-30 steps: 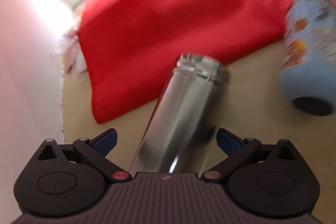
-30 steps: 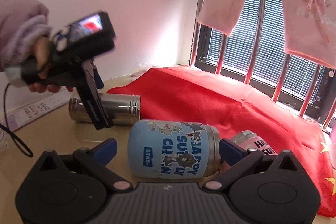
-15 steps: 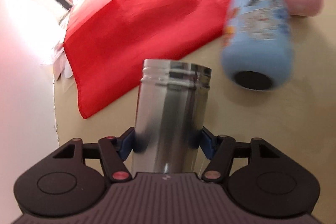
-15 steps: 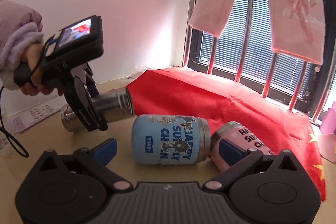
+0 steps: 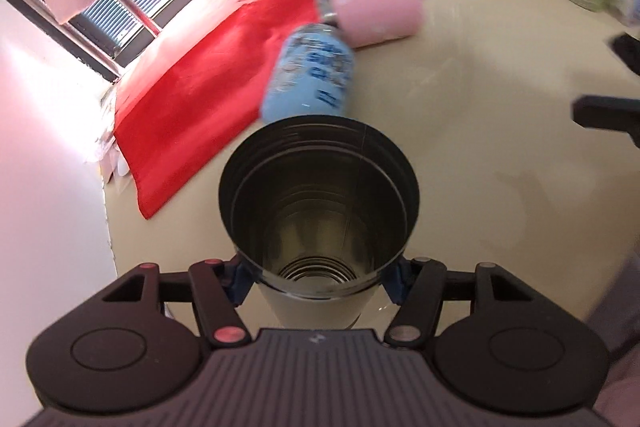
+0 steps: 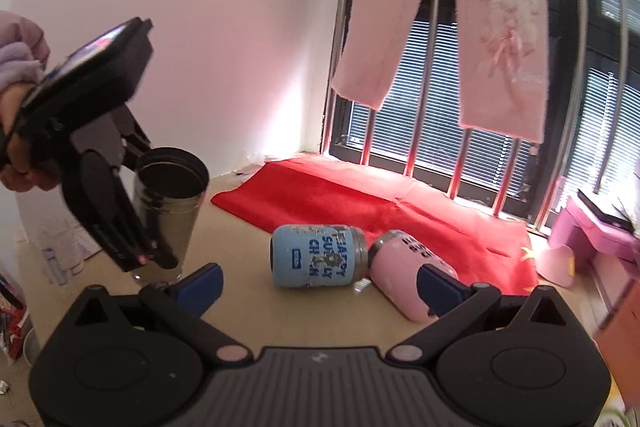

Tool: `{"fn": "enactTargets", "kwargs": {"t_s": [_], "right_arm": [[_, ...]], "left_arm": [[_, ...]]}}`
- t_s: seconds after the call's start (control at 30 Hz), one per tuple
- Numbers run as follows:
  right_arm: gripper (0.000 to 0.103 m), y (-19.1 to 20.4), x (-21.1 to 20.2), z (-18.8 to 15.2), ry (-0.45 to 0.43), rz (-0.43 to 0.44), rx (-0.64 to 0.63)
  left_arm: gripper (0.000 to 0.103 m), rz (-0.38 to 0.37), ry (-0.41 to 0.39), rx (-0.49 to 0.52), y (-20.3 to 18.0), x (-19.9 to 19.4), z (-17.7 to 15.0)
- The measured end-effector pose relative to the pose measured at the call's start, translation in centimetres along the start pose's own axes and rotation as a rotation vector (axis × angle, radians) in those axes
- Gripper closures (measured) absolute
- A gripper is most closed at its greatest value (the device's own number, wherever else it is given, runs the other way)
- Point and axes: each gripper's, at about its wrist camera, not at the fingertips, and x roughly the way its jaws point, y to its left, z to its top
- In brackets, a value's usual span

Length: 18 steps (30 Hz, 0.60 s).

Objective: Flip cup upright
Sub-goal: 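Grasp the silver thermos with the left gripper and lift it, then lower the thermos onto the table and open the left gripper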

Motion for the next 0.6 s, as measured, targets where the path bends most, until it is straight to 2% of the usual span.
{"fn": "enactTargets", "kwargs": {"t_s": [0.1,0.2,0.27,0.37,0.43,0.53,0.6], "right_arm": [[0.000,0.2,-2.4,-1.0,0.001,-0.010,0.013],[0.000,0.1,-4.6,-2.5,0.014,-0.029,0.036],[0.000,-0.2,-5.5,-3.3,0.032,-0.048,0.059],[0.000,-0.8,-7.1,-4.8,0.063,-0.084,0.093],[0.000,-1.2,-8.1,-5.7,0.079,-0.111,0.116],[0.000,-1.9,-9.4,-6.7,0.097,-0.149,0.150],[0.000,-2.2,-9.8,-7.3,0.108,-0.170,0.169]], "left_arm": [[0.041,-0.019,0.029,0.038,-2.4,-1.4,-1.4],[0.040,-0.080,0.065,0.086,-5.3,-1.7,-2.4],[0.040,-0.104,0.063,0.119,-7.6,-1.4,-2.5],[0.040,-0.126,0.060,0.135,-9.9,0.2,-1.6],[0.040,-0.108,0.033,0.144,-10.9,1.1,-0.8],[0.040,-0.181,0.041,0.091,-11.3,3.0,0.8],[0.040,-0.194,0.047,0.079,-12.1,4.8,1.4]]}}
